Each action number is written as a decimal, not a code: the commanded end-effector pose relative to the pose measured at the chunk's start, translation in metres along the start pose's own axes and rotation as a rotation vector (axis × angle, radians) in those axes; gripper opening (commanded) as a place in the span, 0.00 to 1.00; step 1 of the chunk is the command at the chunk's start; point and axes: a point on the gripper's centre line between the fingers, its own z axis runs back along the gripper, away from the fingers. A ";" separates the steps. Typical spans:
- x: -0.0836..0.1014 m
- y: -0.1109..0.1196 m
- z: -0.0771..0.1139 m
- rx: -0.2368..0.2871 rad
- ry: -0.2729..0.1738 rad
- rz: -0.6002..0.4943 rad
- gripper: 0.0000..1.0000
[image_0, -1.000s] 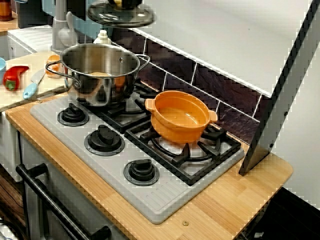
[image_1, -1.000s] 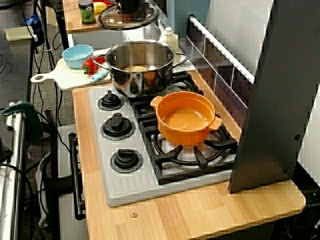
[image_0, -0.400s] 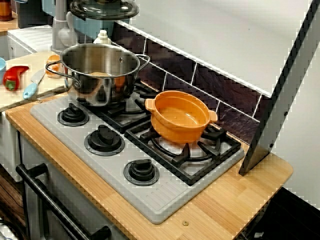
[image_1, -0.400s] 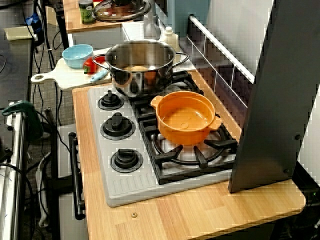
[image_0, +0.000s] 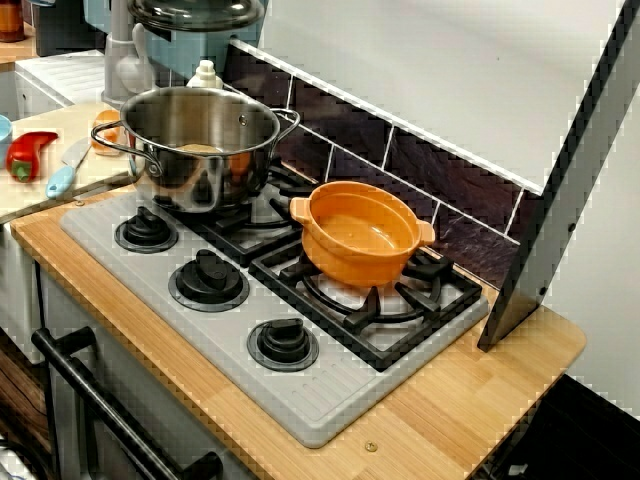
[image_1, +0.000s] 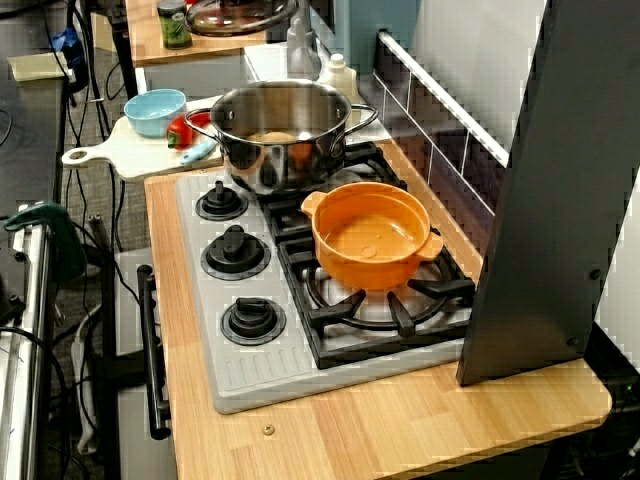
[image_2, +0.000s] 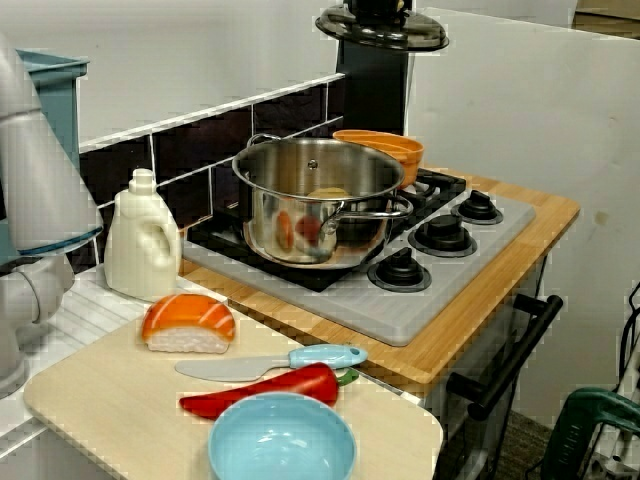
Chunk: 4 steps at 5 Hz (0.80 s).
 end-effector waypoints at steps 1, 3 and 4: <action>0.012 0.026 0.010 0.013 -0.068 0.061 0.00; 0.015 0.044 0.001 0.049 -0.075 0.087 0.00; 0.016 0.050 -0.001 0.050 -0.073 0.096 0.00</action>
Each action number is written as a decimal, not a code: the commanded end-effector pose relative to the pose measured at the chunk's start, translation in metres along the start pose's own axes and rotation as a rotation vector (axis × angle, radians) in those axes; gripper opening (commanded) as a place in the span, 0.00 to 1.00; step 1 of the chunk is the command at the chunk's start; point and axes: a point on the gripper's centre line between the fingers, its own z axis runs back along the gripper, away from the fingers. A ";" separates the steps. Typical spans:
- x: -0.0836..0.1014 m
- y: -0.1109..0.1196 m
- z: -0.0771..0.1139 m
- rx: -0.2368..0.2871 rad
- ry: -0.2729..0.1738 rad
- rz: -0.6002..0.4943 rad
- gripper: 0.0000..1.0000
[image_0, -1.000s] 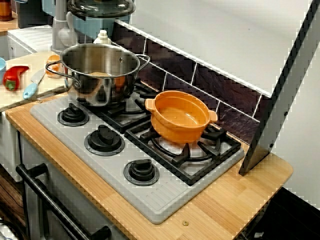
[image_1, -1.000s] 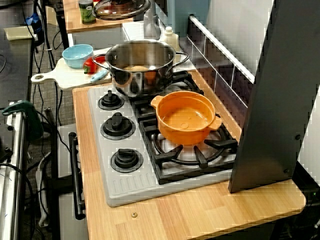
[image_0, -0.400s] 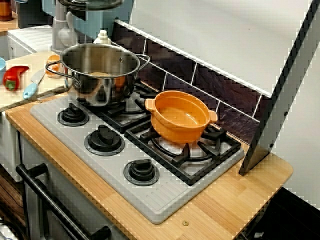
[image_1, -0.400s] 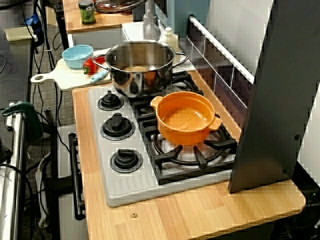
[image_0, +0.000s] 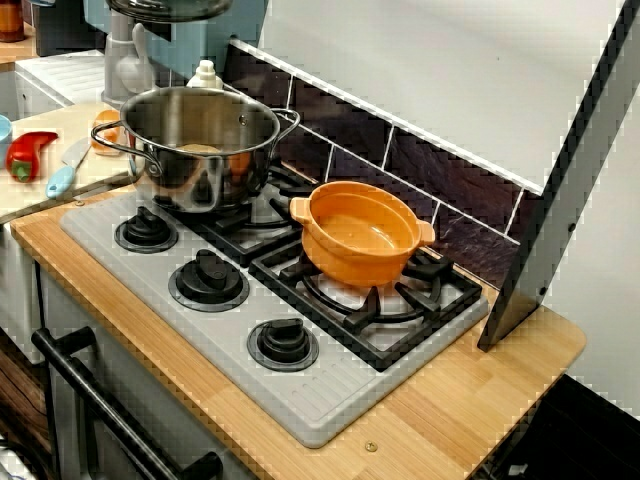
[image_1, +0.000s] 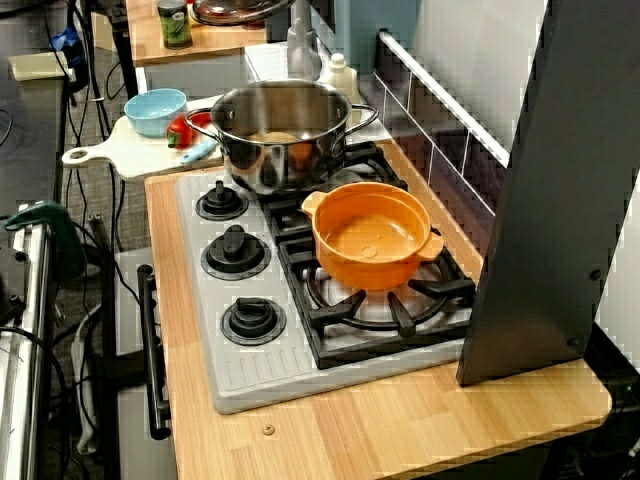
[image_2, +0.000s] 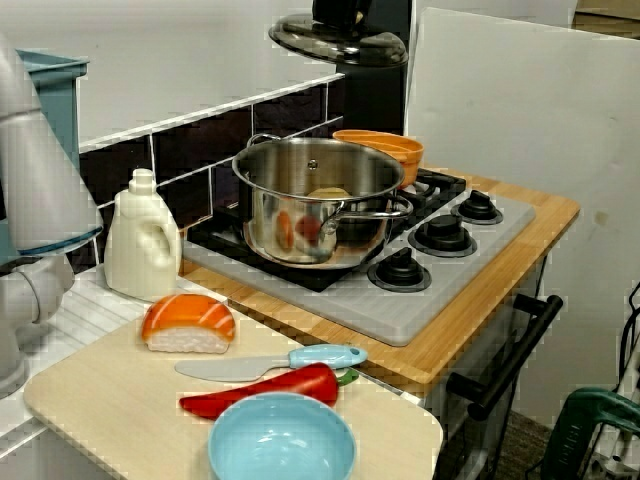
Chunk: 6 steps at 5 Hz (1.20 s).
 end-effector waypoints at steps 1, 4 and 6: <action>-0.004 0.008 0.005 0.007 -0.026 0.000 0.00; -0.006 0.018 0.000 0.017 -0.020 0.004 0.00; -0.022 -0.002 -0.005 -0.027 0.016 -0.097 0.00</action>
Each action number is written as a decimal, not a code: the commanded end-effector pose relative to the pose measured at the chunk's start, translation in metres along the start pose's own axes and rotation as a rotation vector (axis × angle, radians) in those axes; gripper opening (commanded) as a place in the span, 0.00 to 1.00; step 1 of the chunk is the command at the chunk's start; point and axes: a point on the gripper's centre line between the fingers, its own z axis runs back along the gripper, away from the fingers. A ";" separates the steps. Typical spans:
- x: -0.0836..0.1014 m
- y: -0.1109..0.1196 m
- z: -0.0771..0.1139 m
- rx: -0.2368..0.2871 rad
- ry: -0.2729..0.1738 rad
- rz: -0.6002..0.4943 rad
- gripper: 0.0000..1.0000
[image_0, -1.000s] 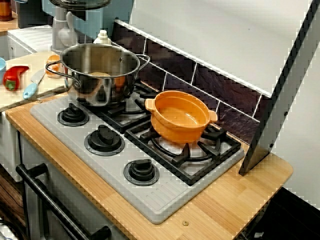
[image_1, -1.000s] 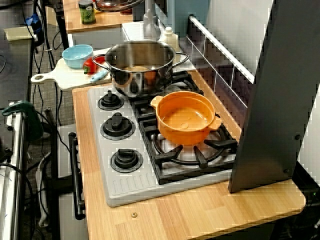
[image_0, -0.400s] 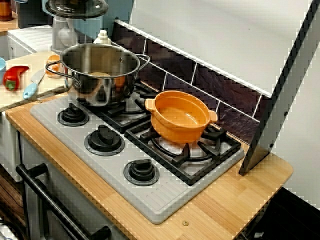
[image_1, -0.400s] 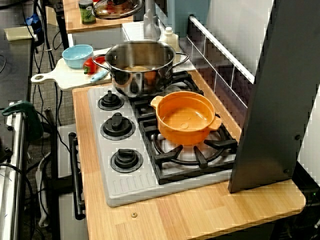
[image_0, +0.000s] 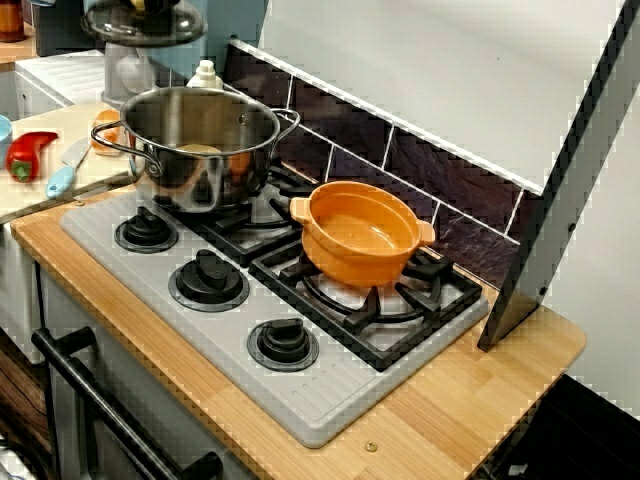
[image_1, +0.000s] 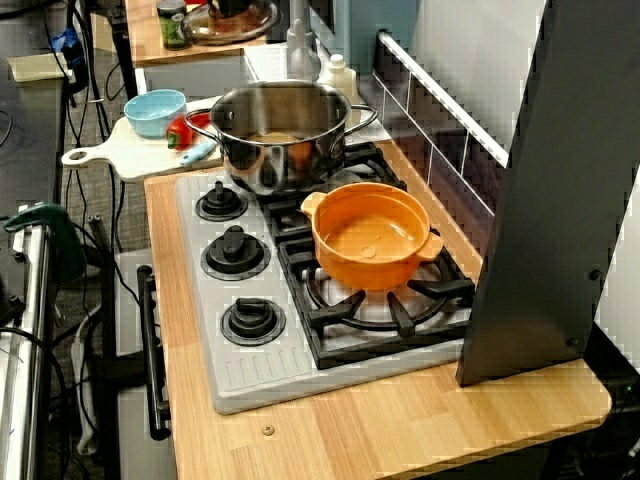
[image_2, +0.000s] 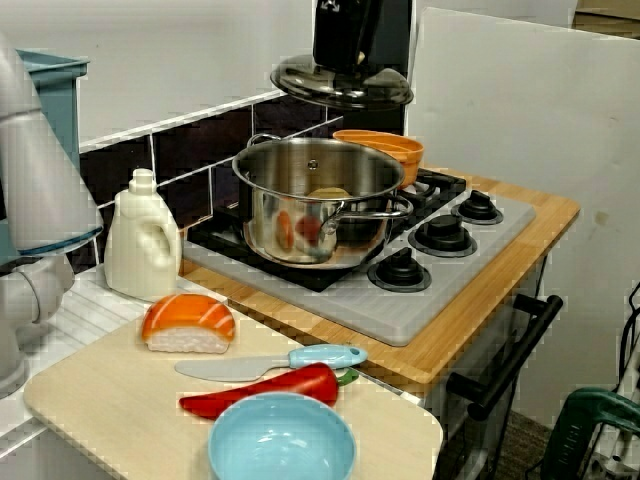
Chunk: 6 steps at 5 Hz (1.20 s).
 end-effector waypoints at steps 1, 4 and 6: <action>-0.014 -0.037 0.017 -0.023 -0.073 -0.125 0.00; -0.027 -0.081 0.002 -0.034 -0.142 -0.256 0.00; -0.050 -0.119 -0.016 -0.030 -0.119 -0.334 0.00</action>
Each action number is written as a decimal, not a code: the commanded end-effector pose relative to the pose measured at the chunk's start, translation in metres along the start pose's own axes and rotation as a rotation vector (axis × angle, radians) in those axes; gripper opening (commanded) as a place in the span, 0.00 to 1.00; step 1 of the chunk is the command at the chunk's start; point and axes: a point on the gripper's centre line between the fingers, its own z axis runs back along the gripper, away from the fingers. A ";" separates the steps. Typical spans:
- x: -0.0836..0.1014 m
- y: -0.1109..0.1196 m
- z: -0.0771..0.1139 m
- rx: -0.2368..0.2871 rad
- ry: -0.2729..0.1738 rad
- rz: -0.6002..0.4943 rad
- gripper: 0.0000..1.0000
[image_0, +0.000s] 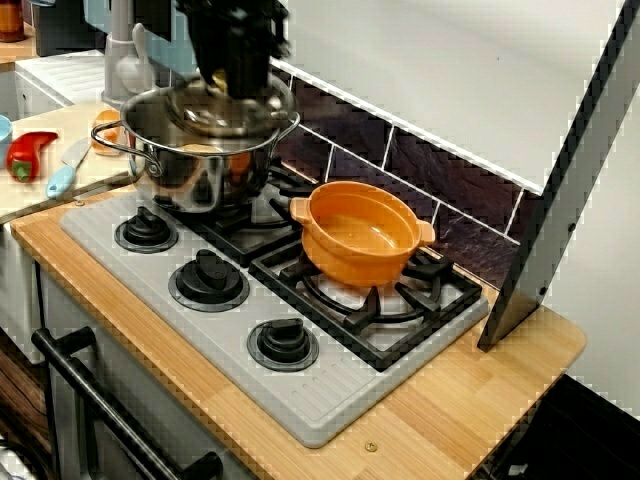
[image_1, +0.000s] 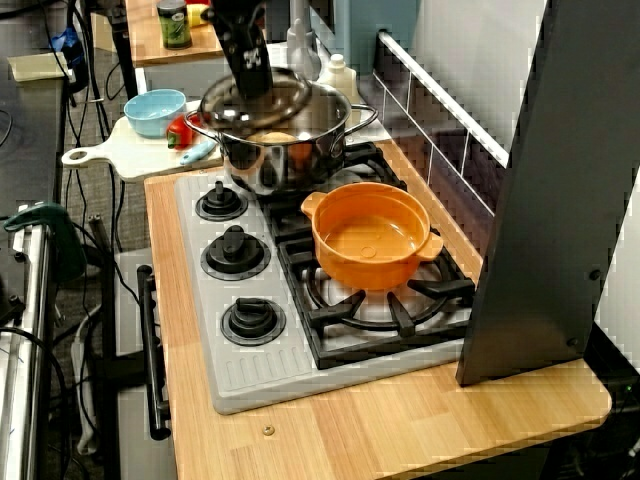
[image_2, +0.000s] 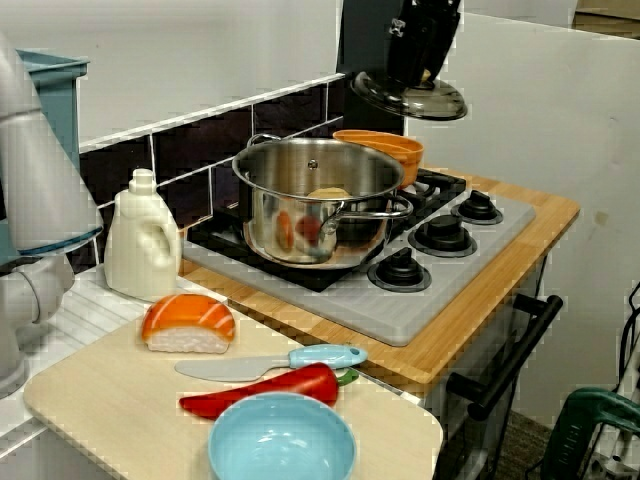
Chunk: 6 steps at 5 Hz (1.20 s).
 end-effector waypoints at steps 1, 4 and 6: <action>-0.016 -0.029 -0.002 0.016 -0.016 -0.060 0.00; -0.031 -0.033 -0.017 0.044 -0.002 -0.073 0.00; -0.037 -0.032 -0.030 0.068 0.004 -0.076 0.00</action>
